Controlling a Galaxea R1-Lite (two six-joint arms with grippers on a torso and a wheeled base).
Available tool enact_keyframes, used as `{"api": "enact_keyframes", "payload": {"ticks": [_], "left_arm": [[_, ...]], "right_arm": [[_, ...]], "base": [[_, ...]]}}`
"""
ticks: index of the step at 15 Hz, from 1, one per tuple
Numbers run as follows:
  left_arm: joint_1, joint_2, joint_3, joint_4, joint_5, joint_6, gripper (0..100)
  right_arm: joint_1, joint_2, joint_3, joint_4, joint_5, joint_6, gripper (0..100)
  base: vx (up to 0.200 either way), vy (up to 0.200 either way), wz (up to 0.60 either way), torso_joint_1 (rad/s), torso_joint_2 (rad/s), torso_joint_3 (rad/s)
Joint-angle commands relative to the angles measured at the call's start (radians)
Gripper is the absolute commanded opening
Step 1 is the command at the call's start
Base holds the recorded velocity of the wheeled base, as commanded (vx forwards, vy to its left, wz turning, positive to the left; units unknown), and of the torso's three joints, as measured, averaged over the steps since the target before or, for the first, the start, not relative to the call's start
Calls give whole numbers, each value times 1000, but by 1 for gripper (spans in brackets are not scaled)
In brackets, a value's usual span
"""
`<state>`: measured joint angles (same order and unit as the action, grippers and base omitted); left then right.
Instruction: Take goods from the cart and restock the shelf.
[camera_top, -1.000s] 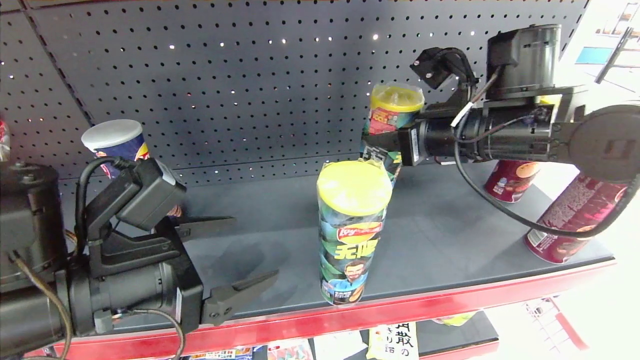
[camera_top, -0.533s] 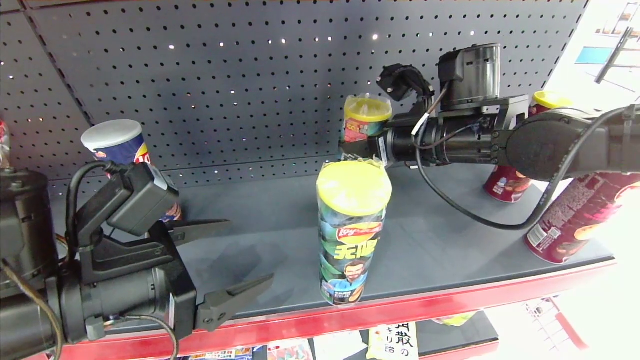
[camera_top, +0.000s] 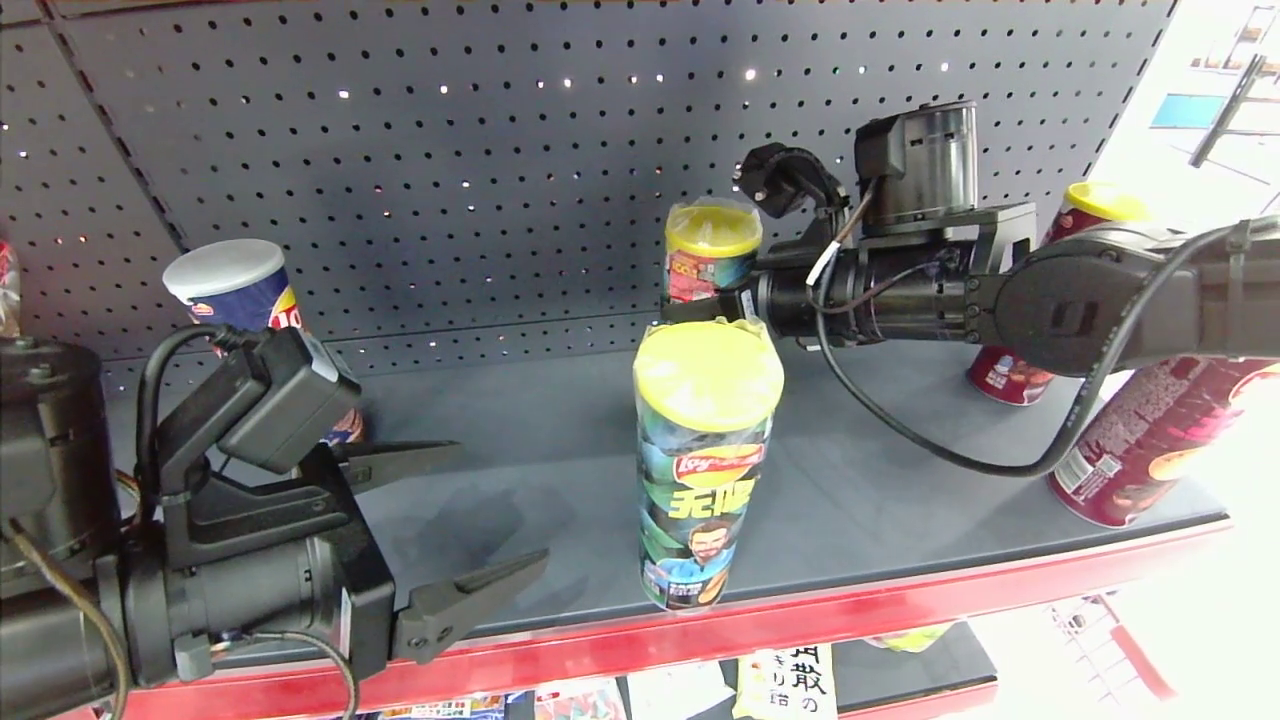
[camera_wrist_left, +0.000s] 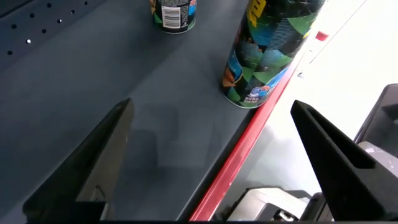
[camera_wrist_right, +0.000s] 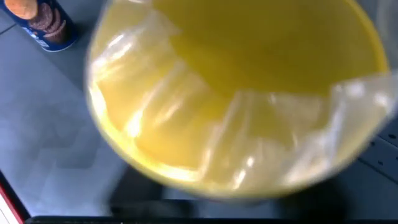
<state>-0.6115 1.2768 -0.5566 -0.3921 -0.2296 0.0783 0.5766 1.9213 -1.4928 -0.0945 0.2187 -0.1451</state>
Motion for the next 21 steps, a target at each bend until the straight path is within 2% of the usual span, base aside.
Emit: {"api": "enact_keyframes", "payload": {"ticks": [1, 4, 12, 15, 21], "left_arm": [[-1, 7, 0, -1, -1, 0, 100], [-1, 9, -2, -1, 1, 0, 100], [-2, 78, -60, -7, 6, 9, 100], [-4, 125, -59, -7, 18, 54, 100], [-8, 211, -62, -8, 10, 67, 100]], "right_arm": [[3, -8, 0, 2, -2, 1, 100], [11, -54, 43, 10, -7, 4, 100], [-64, -321, 355, 10, -107, 6, 100], [-70, -450, 511, 1, -117, 4, 100], [-55, -757, 773, -1, -110, -1, 100]], "base": [[0, 0, 0, 0, 0, 0], [0, 0, 0, 0, 0, 0], [0, 0, 0, 0, 0, 0], [0, 0, 0, 0, 0, 0], [0, 0, 0, 0, 0, 0]]}}
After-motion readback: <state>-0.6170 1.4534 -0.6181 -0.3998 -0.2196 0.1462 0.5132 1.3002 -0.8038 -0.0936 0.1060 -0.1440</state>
